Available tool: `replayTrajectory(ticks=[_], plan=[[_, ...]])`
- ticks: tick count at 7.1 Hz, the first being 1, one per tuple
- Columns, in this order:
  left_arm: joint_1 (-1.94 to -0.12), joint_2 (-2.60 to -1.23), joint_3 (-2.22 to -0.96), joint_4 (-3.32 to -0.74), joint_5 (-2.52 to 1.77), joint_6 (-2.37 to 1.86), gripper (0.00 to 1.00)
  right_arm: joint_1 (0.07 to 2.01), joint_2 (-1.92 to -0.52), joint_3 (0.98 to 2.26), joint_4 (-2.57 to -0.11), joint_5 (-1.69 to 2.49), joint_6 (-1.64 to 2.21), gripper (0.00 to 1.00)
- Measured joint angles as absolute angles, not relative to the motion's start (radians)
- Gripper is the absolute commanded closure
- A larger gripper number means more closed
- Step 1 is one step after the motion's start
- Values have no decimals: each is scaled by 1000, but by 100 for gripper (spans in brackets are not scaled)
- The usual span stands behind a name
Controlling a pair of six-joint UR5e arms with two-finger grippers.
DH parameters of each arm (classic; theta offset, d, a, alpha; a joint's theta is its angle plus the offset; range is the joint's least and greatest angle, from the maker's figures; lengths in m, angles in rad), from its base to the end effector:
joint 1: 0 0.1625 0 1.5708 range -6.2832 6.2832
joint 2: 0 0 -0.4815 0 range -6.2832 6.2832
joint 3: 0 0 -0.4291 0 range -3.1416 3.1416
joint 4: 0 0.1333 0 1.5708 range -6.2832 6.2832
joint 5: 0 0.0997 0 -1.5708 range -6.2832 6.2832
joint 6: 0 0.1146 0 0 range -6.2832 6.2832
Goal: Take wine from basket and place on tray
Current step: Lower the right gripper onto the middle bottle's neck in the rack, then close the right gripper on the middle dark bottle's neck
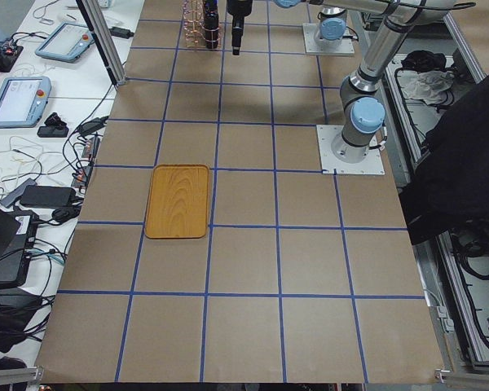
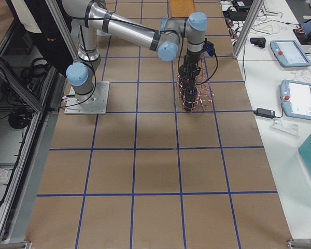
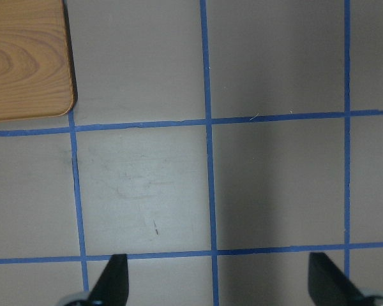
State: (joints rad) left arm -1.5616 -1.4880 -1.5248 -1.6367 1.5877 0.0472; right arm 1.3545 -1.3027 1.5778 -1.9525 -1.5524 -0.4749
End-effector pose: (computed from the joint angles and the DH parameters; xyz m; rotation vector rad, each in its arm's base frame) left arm -0.1268 -0.4936 0.5894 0.0585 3.1209 -0.0974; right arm -0.0076 -0.6657 0.4069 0.4036 -3.0921 0.1662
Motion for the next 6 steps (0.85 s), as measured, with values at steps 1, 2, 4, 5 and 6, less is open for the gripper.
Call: replayTrajectory(ticks=[1,2,4,5,6], plan=[[-1562,-1488,-1525,-1637,1588,47,0,1354,-1299,1577,-1965,-1552,-477,45],[-1562,-1487,-1525,-1637,1588,47,0,1355,-1297,1577,-1975,-1552,-477,52],[-1562,-1486,-1525,-1637,1588,47,0,1354,-1297,1578,-1969,-1556,-474,54],[-1562,-1486,-1525,-1637,1588,47,0,1355,-1298,1578,-1955,-1555,-473,53],[-1562,-1486,-1525,-1637,1588,47,0,1355,-1299,1578,-1943,-1554,-472,51]])
